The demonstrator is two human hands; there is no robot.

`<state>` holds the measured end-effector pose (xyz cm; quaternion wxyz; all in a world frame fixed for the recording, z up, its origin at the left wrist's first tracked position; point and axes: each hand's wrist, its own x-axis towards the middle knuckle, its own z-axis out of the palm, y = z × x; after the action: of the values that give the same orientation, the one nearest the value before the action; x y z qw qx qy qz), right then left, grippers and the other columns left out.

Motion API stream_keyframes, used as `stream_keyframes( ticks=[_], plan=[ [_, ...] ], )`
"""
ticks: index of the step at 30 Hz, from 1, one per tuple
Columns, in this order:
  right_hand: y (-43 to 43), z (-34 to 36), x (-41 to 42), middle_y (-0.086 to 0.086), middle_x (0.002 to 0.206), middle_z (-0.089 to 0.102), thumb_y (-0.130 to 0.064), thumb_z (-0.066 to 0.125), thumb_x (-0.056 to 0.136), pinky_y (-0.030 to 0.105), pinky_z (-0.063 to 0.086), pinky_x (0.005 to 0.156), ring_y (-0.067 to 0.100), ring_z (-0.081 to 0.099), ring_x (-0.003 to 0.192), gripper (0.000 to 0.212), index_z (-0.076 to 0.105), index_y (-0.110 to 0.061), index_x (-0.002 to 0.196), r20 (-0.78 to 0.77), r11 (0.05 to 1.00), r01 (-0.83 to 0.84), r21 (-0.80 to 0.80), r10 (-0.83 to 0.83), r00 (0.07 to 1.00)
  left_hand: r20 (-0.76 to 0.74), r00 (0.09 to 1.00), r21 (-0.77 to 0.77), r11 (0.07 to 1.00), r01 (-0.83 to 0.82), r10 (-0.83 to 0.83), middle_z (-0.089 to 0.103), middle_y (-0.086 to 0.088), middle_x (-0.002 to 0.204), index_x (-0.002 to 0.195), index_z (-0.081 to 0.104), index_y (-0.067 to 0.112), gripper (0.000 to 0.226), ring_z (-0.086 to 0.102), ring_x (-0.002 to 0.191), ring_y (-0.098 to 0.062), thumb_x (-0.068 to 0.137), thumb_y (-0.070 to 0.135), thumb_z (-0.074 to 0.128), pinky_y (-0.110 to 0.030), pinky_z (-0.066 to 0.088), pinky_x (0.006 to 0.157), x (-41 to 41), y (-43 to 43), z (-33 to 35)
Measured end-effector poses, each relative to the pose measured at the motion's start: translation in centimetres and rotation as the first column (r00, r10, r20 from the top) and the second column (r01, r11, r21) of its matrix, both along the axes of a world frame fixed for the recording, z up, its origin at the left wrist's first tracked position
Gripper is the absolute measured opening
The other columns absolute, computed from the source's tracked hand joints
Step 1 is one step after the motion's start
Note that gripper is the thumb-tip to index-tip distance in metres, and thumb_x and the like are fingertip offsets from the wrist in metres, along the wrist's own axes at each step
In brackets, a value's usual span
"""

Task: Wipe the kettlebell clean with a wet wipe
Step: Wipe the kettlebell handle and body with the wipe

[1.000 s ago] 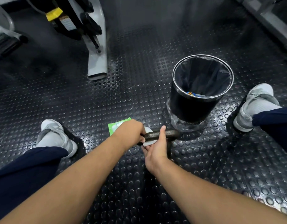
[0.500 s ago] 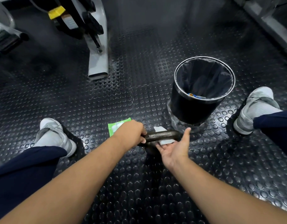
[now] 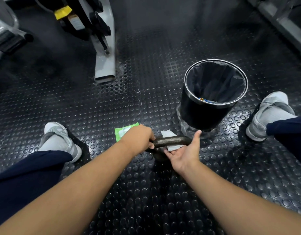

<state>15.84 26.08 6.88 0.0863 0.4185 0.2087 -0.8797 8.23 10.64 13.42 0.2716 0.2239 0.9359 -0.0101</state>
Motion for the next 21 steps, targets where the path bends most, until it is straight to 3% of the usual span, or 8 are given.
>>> stream_keyframes(
  ticks=[4,7,10,14,18,21],
  plan=[
    [-3.6,0.7,0.4,0.012,0.134,0.065,-0.097,0.043,0.065,0.051,0.039,0.111,0.029,0.059,0.125,0.114,0.048,-0.018,0.145,-0.018,0.993,-0.11,0.039,0.111,0.994,-0.018,1.0,-0.012,1.0,0.008,-0.008,0.077,-0.003,0.107,0.123,0.075,0.026,0.033,0.069,0.101,-0.024,0.091,0.033,0.075,-0.027,0.047,0.076,0.0,0.3,0.3],
    [-5.2,0.9,0.8,0.006,0.128,0.069,-0.099,0.042,0.063,0.043,0.038,0.112,0.022,0.061,0.123,0.114,0.05,-0.02,0.146,0.006,0.977,-0.2,0.076,0.201,0.98,-0.032,0.999,-0.015,1.0,0.006,-0.006,0.077,-0.002,0.11,0.124,0.074,0.026,0.035,0.069,0.105,-0.024,0.09,0.034,0.076,-0.029,0.051,0.083,0.0,0.3,0.4],
    [-4.1,0.9,0.8,0.006,0.123,0.072,-0.099,0.036,0.066,0.045,0.031,0.117,0.022,0.063,0.121,0.113,0.055,-0.018,0.141,-0.019,0.966,-0.242,0.087,0.244,0.969,-0.039,0.999,-0.018,1.0,0.009,-0.009,0.077,-0.002,0.109,0.122,0.075,0.027,0.033,0.069,0.104,-0.024,0.09,0.035,0.077,-0.033,0.055,0.086,0.0,0.3,0.4],
    [-1.2,0.5,0.8,0.011,0.138,0.062,-0.1,0.037,0.064,0.051,0.037,0.111,0.03,0.053,0.13,0.116,0.049,-0.019,0.146,0.017,0.991,-0.116,0.068,0.115,0.993,-0.033,0.999,-0.002,1.0,0.007,-0.007,0.076,-0.002,0.108,0.123,0.075,0.027,0.033,0.068,0.104,-0.024,0.091,0.035,0.075,-0.031,0.052,0.082,0.1,0.0,0.2],
    [-0.8,0.6,0.1,0.007,0.145,0.054,-0.099,0.046,0.058,0.047,0.046,0.104,0.028,0.053,0.128,0.117,0.045,-0.024,0.148,0.089,0.997,0.03,0.067,-0.036,0.995,-0.038,0.999,0.008,1.0,0.001,0.0,0.076,-0.001,0.111,0.125,0.074,0.028,0.036,0.068,0.106,-0.024,0.09,0.035,0.076,-0.029,0.048,0.081,0.1,0.0,0.1],
    [-3.7,1.2,0.2,0.003,0.131,0.067,-0.099,0.041,0.063,0.046,0.046,0.102,0.02,0.06,0.118,0.107,0.056,-0.024,0.139,0.098,0.986,-0.101,0.131,0.089,0.991,-0.051,0.999,0.0,1.0,0.019,-0.019,0.077,-0.001,0.103,0.119,0.077,0.027,0.03,0.069,0.1,-0.024,0.089,0.035,0.077,-0.028,0.047,0.075,0.1,0.0,-0.1]
  ],
)
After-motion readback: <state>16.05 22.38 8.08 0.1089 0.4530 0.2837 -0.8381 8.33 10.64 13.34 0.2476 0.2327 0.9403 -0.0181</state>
